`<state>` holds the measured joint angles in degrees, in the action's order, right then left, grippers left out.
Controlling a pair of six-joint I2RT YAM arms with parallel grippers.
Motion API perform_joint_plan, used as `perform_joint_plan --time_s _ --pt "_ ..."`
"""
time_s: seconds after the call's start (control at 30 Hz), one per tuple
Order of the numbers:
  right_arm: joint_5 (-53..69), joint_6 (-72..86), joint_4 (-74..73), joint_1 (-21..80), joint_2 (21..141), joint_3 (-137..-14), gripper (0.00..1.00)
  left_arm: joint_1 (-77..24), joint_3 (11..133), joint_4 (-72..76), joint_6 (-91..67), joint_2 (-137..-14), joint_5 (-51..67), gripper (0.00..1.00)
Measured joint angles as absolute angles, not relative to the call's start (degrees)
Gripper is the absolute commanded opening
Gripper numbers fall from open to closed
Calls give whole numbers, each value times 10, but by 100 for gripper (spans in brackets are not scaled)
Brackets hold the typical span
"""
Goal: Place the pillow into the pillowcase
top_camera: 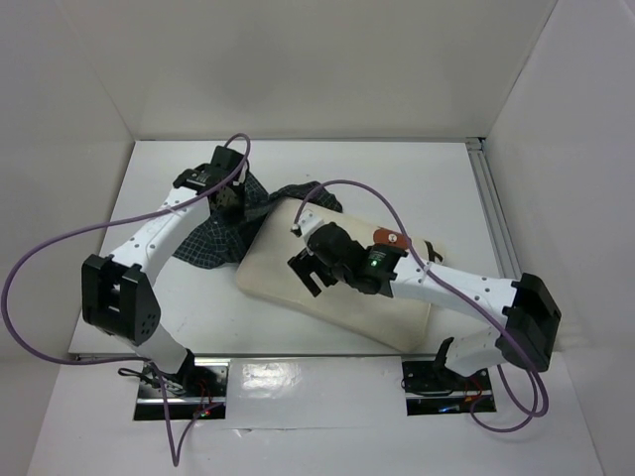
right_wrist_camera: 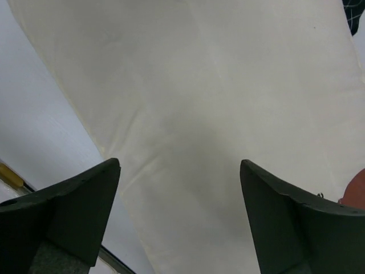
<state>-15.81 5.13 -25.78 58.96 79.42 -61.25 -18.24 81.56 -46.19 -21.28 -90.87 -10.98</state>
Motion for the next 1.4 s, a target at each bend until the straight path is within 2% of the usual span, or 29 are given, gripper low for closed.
perform_joint_plan --time_s 0.07,0.2,0.27,0.37,0.53,0.63,0.77,0.9,1.03,1.13,1.23,1.27,1.3,1.33,1.37,1.4 --pt "-164 57 -264 587 791 -611 99 -182 810 -463 -213 -917 -109 0" --pt "-161 72 -294 535 781 -641 81 -182 805 -463 -214 -921 -113 0" --pt "-141 78 -299 469 791 -679 81 -182 806 -462 -214 -921 -114 0" --pt "-116 85 -305 379 849 -769 99 -182 806 -462 -215 -921 -113 0" --pt "-99 78 -310 322 1026 -926 99 -182 813 -462 -227 -924 -106 0" --pt "-130 76 -339 322 1100 -947 100 -182 821 -462 -228 -929 -100 0" --pt "-132 114 -344 294 1069 -820 100 -182 823 -462 -232 -929 -108 0" --pt "-136 175 -340 219 891 -663 100 -182 823 -453 -241 -929 -112 0" --pt "-173 230 -370 201 723 -589 100 -182 823 -447 -243 -929 -110 0" --pt "-169 266 -371 191 673 -550 100 -182 823 -446 -243 -932 -107 0" --pt "-137 295 -356 170 671 -492 100 -182 823 -446 -243 -939 -104 0" --pt "-121 301 -347 166 677 -470 84 -182 823 -446 -243 -940 -103 0" --pt "-102 303 -324 165 687 -445 49 -182 824 -446 -243 -941 -103 0" --pt "-88 303 -300 164 703 -429 22 -182 825 -446 -243 -942 -104 0" --pt "-74 309 -271 162 721 -423 0 -182 827 -446 -243 -943 -104 0" --pt "-62 313 -246 163 738 -425 0 -182 829 -447 -243 -943 -104 0"
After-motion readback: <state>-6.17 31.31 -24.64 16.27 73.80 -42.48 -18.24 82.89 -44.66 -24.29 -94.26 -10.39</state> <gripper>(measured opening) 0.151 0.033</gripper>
